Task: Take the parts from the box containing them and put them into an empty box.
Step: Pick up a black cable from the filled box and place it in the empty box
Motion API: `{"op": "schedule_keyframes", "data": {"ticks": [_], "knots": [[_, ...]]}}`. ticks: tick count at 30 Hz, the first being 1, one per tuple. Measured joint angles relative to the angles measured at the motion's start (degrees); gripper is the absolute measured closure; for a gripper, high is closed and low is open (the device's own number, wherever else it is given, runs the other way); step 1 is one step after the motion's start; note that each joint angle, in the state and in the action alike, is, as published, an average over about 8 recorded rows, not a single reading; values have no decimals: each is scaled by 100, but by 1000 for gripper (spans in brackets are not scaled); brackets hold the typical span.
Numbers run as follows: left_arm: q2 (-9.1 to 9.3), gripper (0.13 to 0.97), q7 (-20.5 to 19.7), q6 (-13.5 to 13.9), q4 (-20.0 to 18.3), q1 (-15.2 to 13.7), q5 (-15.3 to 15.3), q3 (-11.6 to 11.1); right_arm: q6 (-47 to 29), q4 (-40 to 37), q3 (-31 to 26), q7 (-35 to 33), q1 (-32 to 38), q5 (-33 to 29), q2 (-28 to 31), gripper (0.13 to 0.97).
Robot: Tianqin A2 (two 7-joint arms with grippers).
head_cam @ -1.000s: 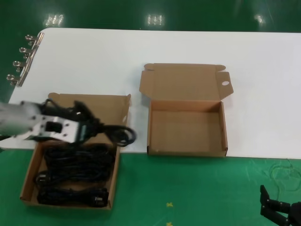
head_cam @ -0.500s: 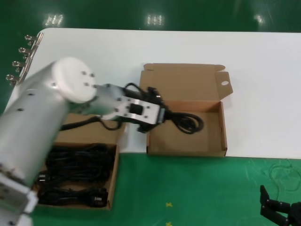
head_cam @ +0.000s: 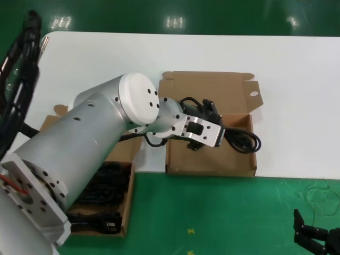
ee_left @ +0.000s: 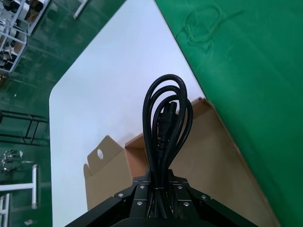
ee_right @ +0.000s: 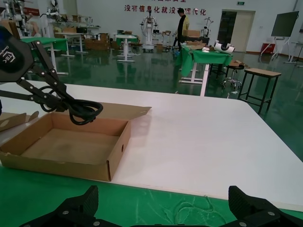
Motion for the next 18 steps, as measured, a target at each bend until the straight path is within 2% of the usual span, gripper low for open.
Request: {"op": "schedule_keyframes", "data": {"ticks": [3,6,18], "knots": [[14,890,53,-108,64,-38,-90,179,0,0,0,0,0,0,0,129],[20,890,95,-185,137,-70,-122,266,0,0,0,0,0,0,0,129],[25,883,57,-321,266,-52,-147,328,0,0,0,0,0,0,0,129]]}}
